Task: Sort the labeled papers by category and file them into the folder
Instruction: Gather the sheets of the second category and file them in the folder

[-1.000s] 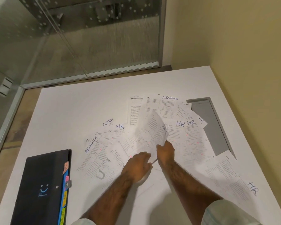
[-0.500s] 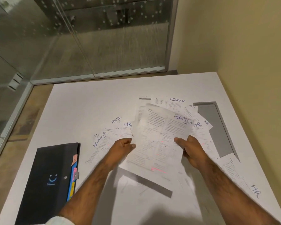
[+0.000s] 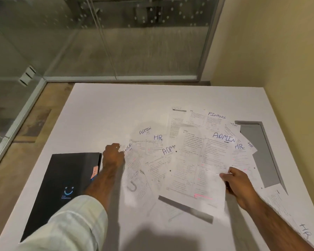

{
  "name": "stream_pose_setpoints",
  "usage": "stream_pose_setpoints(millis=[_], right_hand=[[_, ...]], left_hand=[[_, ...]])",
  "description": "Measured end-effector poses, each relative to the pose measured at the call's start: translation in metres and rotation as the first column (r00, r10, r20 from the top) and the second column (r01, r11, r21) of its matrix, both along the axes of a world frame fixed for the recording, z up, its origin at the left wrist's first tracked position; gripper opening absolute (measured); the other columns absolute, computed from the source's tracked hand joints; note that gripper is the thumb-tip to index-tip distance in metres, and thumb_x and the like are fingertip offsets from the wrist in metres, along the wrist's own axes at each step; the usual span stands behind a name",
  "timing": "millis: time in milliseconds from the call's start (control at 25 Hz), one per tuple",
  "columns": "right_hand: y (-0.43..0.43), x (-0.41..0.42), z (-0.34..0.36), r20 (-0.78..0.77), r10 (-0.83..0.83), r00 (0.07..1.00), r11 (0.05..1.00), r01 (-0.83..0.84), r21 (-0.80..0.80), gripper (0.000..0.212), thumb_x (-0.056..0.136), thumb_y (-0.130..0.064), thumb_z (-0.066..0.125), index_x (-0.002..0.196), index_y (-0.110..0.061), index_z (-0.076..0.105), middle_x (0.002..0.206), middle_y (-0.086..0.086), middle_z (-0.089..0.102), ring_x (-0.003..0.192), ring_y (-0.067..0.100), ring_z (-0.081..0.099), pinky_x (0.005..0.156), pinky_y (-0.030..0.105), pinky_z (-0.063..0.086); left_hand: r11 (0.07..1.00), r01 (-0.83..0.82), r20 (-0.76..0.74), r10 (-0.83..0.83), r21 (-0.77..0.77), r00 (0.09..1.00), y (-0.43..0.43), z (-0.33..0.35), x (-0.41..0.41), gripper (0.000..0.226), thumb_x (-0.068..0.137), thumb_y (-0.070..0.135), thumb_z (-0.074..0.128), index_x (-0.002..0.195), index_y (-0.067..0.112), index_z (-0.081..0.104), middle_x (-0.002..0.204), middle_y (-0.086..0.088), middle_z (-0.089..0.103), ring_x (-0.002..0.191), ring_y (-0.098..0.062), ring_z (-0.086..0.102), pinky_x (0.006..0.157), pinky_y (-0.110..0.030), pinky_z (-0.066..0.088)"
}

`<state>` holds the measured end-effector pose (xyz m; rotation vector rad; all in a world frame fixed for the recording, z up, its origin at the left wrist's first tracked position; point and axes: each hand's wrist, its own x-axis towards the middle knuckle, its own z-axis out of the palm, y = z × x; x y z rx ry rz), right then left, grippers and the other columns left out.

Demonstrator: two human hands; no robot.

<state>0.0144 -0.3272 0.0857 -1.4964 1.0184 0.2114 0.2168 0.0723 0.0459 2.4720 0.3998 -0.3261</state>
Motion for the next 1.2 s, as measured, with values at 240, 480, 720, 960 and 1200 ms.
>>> stream_pose_setpoints(millis=[240,480,720,960,1200], right_hand=[[-0.027,-0.009,0.005,-0.024,-0.108,0.994,0.988,0.105,-0.116,0.008,0.096,0.001,0.058,0.099,0.006,0.063,0.099,0.018,0.075,0.078,0.032,0.068,0.069,0.034,0.055],[-0.014,-0.004,0.004,-0.053,-0.111,0.992,0.99,0.105,-0.099,0.007,0.097,0.0,0.057,0.094,0.0,0.063,0.104,0.014,0.076,0.087,0.033,0.071,0.069,0.034,0.055],[-0.001,-0.004,0.009,-0.01,-0.107,0.994,0.991,0.106,-0.076,0.009,0.097,0.001,0.057,0.097,0.0,0.066,0.105,0.012,0.076,0.091,0.033,0.071,0.071,0.035,0.056],[0.003,-0.007,0.017,0.041,-0.109,0.993,0.99,0.112,-0.079,0.009,0.094,0.003,0.057,0.092,0.012,0.057,0.098,0.022,0.073,0.08,0.031,0.065,0.072,0.037,0.053],[0.003,-0.015,0.027,0.097,-0.071,0.993,0.981,0.087,-0.176,0.019,0.09,0.007,0.056,0.072,0.0,0.05,0.084,0.019,0.07,0.062,0.026,0.054,0.06,0.034,0.045]], left_hand=[[0.935,0.188,-0.153,-0.147,0.302,0.977,0.003,-0.016,0.037,0.044,0.087,0.029,0.071,0.123,0.01,0.054,0.122,-0.017,0.048,0.116,-0.037,0.05,0.085,-0.044,0.049],[0.998,-0.066,-0.074,0.067,0.014,0.995,0.002,-0.017,0.048,0.027,0.084,0.017,0.068,0.111,0.013,0.068,0.114,-0.01,0.07,0.111,-0.033,0.065,0.092,-0.043,0.054],[0.975,-0.039,0.095,0.061,-0.22,0.994,-0.02,0.025,0.035,0.009,0.096,-0.001,0.052,0.092,-0.003,0.06,0.08,-0.007,0.057,0.061,-0.012,0.048,0.04,-0.009,0.035],[0.971,0.079,0.28,-0.012,-0.227,0.96,-0.024,0.061,0.031,0.027,0.095,-0.006,0.042,0.101,0.01,0.063,0.085,0.0,0.063,0.067,-0.006,0.053,0.049,-0.006,0.038],[0.977,0.148,0.339,-0.089,-0.151,0.936,-0.036,0.095,0.036,0.024,0.094,-0.003,0.048,0.102,0.007,0.068,0.103,-0.006,0.067,0.091,-0.017,0.061,0.062,-0.006,0.037]])
